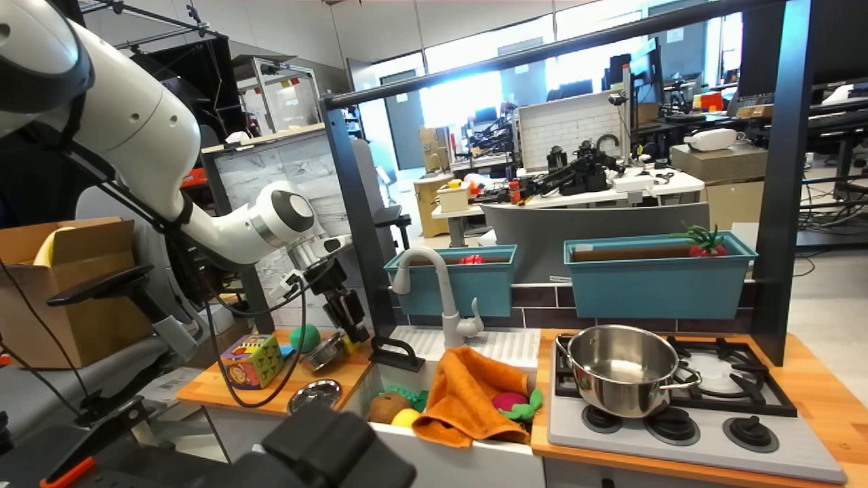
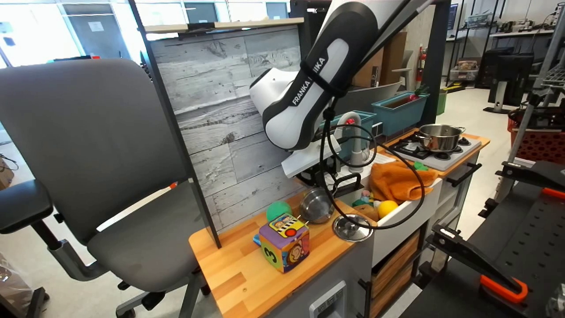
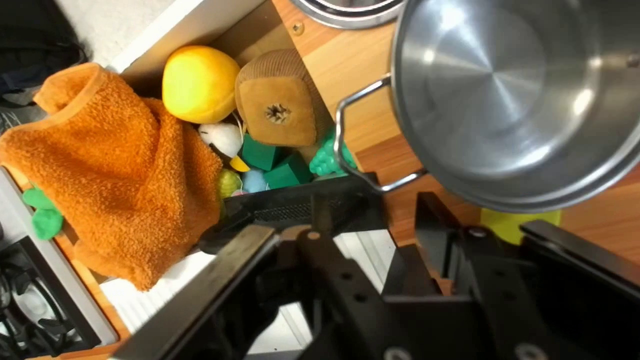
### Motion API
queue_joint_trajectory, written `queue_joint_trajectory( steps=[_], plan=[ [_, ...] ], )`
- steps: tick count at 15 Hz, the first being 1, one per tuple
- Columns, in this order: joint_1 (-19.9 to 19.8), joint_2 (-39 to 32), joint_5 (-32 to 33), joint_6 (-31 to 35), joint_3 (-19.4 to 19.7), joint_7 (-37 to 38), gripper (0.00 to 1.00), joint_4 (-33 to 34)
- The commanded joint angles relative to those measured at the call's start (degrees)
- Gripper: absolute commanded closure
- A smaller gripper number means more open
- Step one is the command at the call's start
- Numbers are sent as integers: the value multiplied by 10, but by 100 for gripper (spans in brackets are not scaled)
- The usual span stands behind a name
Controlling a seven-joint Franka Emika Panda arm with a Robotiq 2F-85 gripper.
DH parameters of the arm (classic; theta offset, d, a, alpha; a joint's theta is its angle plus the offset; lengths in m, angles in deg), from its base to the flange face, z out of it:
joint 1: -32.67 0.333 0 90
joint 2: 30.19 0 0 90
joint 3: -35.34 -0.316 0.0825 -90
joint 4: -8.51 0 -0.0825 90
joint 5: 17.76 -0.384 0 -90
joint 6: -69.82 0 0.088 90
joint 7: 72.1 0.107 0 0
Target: Spill out the yellow block on the table
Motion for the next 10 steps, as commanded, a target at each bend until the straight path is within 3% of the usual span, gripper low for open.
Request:
queue_joint_trajectory(
  steps=[1,4,9,10],
  plan=[
    [-10,-11,-16,17,-9,-29,20,23],
    [-14,0,-14,29,-16,-30,0,16],
    [-23,10,-20,54,-24,-33,0,10],
    [-7,1,-10,36,-10,-12,0,8]
  ],
)
